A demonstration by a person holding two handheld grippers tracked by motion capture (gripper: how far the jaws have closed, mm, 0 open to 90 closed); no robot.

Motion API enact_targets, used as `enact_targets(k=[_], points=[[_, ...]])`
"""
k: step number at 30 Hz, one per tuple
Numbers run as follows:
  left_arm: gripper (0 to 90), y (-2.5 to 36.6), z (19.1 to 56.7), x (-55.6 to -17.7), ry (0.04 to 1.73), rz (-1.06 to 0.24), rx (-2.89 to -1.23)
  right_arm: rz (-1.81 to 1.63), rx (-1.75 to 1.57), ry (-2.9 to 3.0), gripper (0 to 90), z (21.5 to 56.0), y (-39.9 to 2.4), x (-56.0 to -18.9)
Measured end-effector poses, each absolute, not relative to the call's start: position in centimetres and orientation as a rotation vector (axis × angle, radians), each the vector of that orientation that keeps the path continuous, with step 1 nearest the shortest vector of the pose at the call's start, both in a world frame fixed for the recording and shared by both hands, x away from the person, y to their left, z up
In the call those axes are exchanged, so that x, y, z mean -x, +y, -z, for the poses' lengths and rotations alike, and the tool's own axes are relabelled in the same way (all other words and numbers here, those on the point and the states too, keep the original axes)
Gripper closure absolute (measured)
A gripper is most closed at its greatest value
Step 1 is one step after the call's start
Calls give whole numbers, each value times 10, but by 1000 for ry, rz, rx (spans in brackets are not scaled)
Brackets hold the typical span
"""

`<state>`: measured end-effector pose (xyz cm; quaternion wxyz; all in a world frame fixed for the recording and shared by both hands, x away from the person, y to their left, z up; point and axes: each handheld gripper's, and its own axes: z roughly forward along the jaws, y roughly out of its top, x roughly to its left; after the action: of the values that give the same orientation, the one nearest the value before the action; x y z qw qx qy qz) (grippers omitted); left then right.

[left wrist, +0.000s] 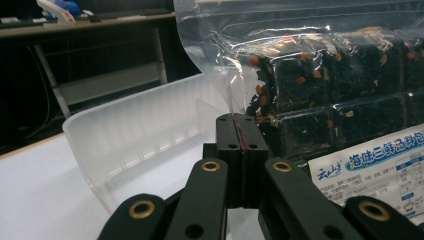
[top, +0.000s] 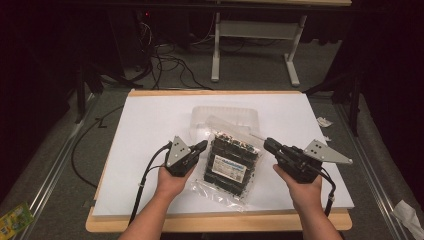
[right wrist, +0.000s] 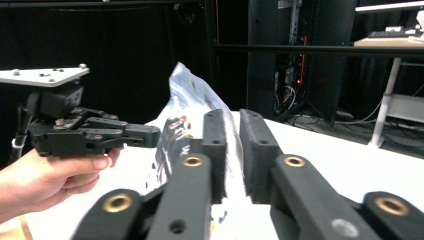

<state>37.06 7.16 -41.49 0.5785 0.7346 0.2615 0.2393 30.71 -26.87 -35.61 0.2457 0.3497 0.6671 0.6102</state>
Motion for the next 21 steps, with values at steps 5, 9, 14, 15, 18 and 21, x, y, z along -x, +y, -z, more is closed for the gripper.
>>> enact_targets(k=[5, 9, 14, 15, 18, 21], points=[[900, 73, 416, -368, 607, -571, -1712, -1703, -1004, 1853, 530, 359, -272, -311], [900, 73, 417, -369, 611, -565, -1707, -1725, -1053, 1903, 357, 366, -268, -318], [900, 73, 416, -368, 611, -563, -1705, -1701, -1097, 1994, 311, 386, -255, -324], [900, 73, 416, -368, 608, -566, -1707, -1697, -1108, 2014, 301, 391, -252, -326], [900, 74, 416, -368, 611, -568, -1712, -1690, -1129, 2091, 324, 405, -243, -330], [900, 75, 416, -368, 615, -569, -1715, -1685, -1134, 2123, 357, 409, -241, -331]])
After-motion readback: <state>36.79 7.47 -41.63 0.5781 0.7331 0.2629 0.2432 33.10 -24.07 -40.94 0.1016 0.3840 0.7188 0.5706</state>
